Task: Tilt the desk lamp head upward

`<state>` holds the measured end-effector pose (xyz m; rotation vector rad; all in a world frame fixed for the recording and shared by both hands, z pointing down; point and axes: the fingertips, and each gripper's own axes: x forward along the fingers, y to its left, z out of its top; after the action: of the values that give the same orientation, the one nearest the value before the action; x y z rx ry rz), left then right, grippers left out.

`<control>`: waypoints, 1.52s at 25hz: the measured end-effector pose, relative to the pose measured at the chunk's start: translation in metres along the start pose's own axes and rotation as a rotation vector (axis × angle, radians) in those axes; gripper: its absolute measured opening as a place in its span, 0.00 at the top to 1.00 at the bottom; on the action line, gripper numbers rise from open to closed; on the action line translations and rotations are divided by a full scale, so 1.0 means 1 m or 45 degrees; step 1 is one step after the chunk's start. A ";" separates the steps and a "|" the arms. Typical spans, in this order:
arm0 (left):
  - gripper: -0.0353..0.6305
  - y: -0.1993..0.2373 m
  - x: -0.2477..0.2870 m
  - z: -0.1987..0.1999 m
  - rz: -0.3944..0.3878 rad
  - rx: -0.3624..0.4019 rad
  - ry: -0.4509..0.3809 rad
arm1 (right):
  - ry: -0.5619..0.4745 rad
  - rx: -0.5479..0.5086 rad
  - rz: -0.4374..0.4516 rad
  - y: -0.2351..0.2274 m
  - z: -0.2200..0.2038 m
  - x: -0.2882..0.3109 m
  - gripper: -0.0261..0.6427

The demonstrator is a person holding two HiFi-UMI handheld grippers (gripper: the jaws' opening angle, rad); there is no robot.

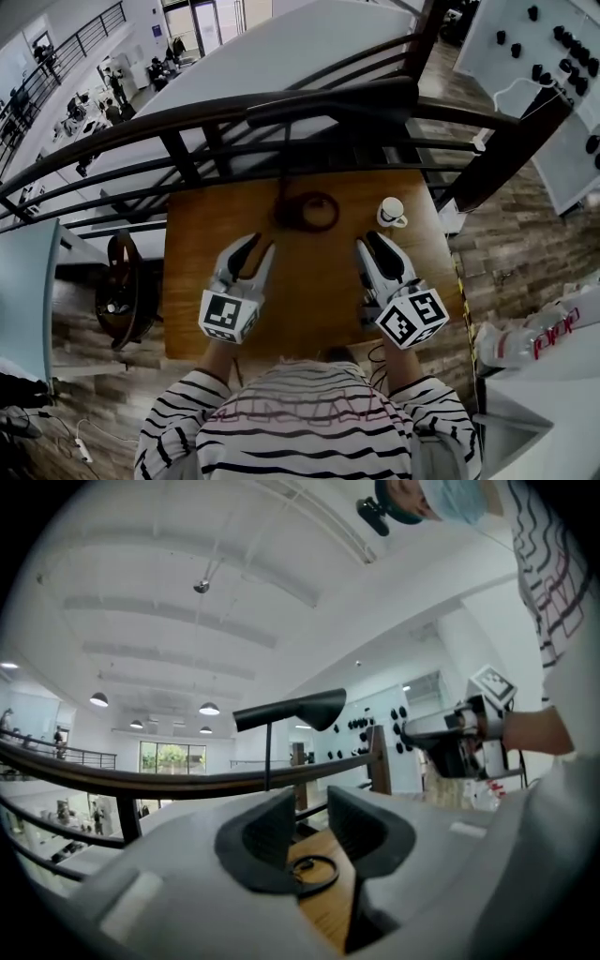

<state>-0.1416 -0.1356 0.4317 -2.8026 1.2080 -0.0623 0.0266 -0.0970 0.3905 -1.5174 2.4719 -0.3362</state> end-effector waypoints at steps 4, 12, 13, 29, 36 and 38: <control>0.82 -0.002 -0.008 0.000 -0.008 0.002 -0.009 | 0.015 0.009 -0.003 0.003 -0.011 -0.001 0.87; 0.94 -0.018 -0.017 0.011 0.069 -0.039 -0.019 | 0.057 0.047 0.029 -0.011 -0.015 -0.012 0.96; 0.94 -0.022 -0.014 0.013 0.080 -0.044 -0.021 | 0.065 0.054 0.036 -0.014 -0.013 -0.014 0.96; 0.94 -0.111 0.019 0.013 0.207 -0.058 0.059 | 0.231 0.076 0.220 -0.064 -0.022 -0.059 0.96; 0.94 -0.133 0.022 0.010 0.279 -0.044 0.086 | 0.293 0.065 0.298 -0.073 -0.028 -0.071 0.96; 0.94 -0.140 0.021 0.008 0.291 -0.041 0.096 | 0.308 0.060 0.317 -0.074 -0.031 -0.075 0.96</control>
<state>-0.0247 -0.0545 0.4371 -2.6898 1.5517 -0.1346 0.1127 -0.0602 0.4477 -1.1928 2.7773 -0.5564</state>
